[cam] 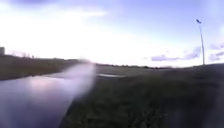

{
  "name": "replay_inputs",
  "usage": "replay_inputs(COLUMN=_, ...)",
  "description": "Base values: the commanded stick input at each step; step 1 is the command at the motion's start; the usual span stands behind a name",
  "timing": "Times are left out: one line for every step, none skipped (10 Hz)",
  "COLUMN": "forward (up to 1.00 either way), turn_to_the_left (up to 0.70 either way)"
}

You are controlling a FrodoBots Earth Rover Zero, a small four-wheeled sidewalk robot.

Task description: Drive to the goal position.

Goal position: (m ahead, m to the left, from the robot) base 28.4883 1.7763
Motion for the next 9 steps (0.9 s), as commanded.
replay_inputs(forward=0.45, turn_to_the_left=0.27)
replay_inputs(forward=0.45, turn_to_the_left=0.27)
replay_inputs(forward=0.45, turn_to_the_left=0.27)
replay_inputs(forward=0.45, turn_to_the_left=0.27)
replay_inputs(forward=0.45, turn_to_the_left=0.27)
replay_inputs(forward=0.45, turn_to_the_left=0.27)
replay_inputs(forward=0.45, turn_to_the_left=0.27)
replay_inputs(forward=0.45, turn_to_the_left=0.27)
replay_inputs(forward=0.45, turn_to_the_left=0.27)
